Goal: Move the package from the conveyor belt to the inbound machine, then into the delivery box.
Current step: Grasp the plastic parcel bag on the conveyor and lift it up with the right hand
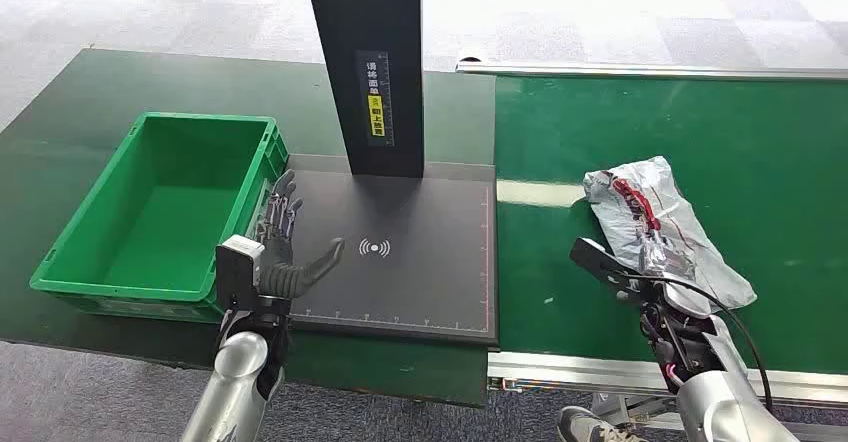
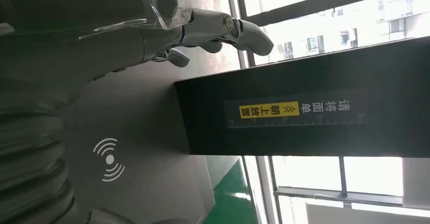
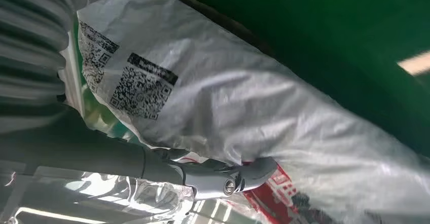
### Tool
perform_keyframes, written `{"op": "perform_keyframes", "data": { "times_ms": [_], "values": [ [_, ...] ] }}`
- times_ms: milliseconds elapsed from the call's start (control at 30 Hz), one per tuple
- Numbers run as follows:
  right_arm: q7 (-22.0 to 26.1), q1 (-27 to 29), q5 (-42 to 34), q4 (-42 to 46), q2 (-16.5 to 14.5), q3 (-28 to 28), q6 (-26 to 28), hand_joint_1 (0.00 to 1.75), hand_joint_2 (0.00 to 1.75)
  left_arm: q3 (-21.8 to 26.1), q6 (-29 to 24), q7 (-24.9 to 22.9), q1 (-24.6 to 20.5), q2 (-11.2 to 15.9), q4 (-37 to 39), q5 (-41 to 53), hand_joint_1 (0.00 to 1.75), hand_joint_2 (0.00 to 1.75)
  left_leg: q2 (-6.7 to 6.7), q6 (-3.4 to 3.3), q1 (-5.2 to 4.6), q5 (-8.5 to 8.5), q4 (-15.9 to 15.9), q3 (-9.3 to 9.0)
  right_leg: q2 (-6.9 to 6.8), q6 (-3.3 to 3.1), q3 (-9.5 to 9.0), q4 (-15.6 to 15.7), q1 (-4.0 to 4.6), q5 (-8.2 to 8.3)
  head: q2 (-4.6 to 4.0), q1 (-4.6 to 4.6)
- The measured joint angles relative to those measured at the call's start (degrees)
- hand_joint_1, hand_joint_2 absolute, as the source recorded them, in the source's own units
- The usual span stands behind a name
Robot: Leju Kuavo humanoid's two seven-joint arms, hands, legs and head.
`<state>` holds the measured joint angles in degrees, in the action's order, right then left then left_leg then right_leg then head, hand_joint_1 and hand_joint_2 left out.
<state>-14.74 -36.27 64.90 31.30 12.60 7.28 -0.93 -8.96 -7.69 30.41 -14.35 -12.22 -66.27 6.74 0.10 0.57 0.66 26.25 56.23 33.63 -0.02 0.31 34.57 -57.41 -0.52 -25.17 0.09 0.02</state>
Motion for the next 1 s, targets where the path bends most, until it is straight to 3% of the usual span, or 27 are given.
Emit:
{"op": "perform_keyframes", "data": {
  "times_ms": [200, 333, 467, 1000],
  "values": [
    [-0.2, -0.2, 0.7, -1.5, 1.1, 0.0, -2.0, 0.04, 1.75, -0.1, 0.1, -0.3, 0.2, 0.0, 0.0, -0.1, 0.00, 1.75, -0.01, 0.00, 0.00, 0.00, 0.0, 0.00, 0.00, 0.00, -0.01, 0.0, 0.00, -0.01, 0.00, -0.01],
    [-0.1, -0.6, 0.9, -2.2, 1.4, 0.0, -2.9, 0.51, 1.75, -0.1, 0.2, -0.5, 0.2, 0.0, 0.0, -0.2, 0.00, 1.75, 0.00, -0.01, 0.00, -0.01, 0.0, -0.03, 0.00, 0.01, -0.04, 0.0, 0.00, 0.00, 0.00, 0.00],
    [0.1, -0.9, 1.0, -2.7, 1.5, 0.0, -2.9, 1.74, 1.75, -0.2, 0.4, -0.7, 0.2, 0.0, 0.0, -0.3, 0.00, 1.75, 0.00, -0.02, 0.00, -0.02, 0.0, -0.06, -0.01, 0.01, -0.07, 0.0, 0.00, 0.00, 0.00, -0.01],
    [1.4, -1.2, 0.9, -2.7, 1.9, -0.1, -1.8, 1.75, 1.75, -0.2, 0.6, -1.2, 0.6, -0.2, 0.0, -0.2, 0.00, 1.75, -0.02, -0.02, 0.00, -0.01, 0.0, -0.09, -0.10, 0.01, -0.12, 0.0, 0.00, -0.01, 0.00, 0.00]
  ]
}}
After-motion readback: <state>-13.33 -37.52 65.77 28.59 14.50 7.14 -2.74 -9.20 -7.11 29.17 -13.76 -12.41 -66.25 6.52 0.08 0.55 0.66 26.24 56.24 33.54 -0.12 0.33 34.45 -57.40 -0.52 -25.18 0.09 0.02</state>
